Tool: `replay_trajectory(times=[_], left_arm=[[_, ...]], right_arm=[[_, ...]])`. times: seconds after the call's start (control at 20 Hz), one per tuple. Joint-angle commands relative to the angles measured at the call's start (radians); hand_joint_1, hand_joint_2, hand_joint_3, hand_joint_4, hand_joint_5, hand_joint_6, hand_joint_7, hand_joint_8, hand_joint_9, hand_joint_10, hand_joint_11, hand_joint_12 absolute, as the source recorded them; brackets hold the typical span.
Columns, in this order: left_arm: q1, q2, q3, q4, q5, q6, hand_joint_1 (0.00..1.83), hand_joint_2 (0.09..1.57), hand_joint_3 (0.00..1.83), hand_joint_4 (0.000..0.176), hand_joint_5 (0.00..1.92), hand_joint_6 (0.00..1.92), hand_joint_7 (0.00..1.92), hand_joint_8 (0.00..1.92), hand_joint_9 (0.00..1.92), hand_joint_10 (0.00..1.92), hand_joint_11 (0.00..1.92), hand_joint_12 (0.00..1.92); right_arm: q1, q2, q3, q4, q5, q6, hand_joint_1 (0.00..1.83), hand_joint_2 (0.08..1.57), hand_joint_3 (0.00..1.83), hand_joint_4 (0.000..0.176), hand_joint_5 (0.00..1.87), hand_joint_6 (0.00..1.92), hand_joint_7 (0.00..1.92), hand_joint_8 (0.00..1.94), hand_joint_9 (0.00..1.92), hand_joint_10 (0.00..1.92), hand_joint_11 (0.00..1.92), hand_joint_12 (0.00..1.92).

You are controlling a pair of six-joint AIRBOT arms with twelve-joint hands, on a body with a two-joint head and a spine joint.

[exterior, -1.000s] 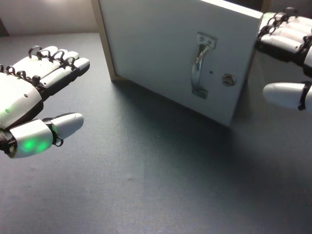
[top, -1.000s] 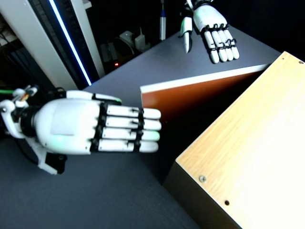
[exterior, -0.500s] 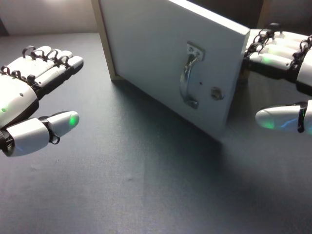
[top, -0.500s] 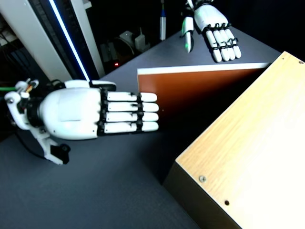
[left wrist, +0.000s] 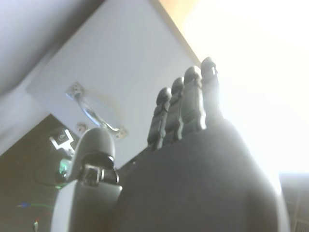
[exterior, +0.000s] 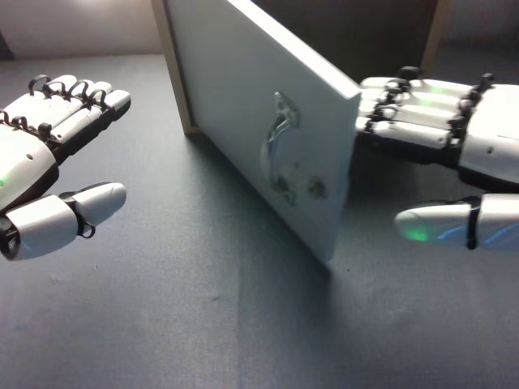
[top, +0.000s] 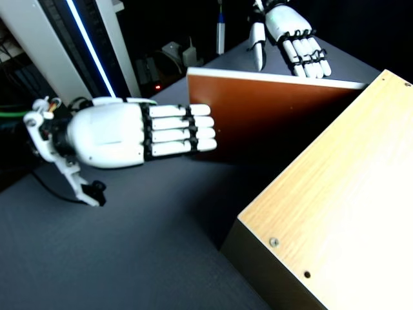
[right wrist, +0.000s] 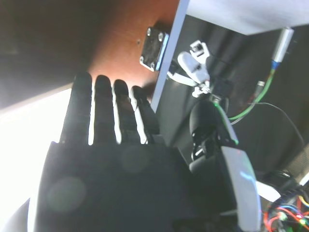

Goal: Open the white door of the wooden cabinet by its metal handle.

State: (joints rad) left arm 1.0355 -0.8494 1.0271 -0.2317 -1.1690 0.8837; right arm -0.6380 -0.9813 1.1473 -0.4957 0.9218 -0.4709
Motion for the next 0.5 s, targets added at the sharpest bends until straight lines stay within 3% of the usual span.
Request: replay_trajectory(times=[0.0, 0.45], left_arm=[[0.000, 0.012, 0.002, -0.023, -0.131, 0.001, 0.00, 1.41, 0.00, 0.000, 0.01, 0.00, 0.00, 0.00, 0.00, 0.00, 0.00, 0.00], [0.016, 0.010, 0.003, -0.045, -0.140, 0.005, 0.00, 1.44, 0.00, 0.000, 0.01, 0.00, 0.00, 0.00, 0.00, 0.00, 0.00, 0.00]], right_arm=[[0.016, -0.005, -0.002, 0.027, 0.117, 0.006, 0.00, 1.40, 0.02, 0.000, 0.01, 0.00, 0.00, 0.00, 0.00, 0.00, 0.00, 0.00], [0.060, -0.102, 0.021, -0.030, 0.117, 0.025, 0.00, 1.39, 0.00, 0.000, 0.01, 0.00, 0.00, 0.00, 0.00, 0.00, 0.00, 0.00]])
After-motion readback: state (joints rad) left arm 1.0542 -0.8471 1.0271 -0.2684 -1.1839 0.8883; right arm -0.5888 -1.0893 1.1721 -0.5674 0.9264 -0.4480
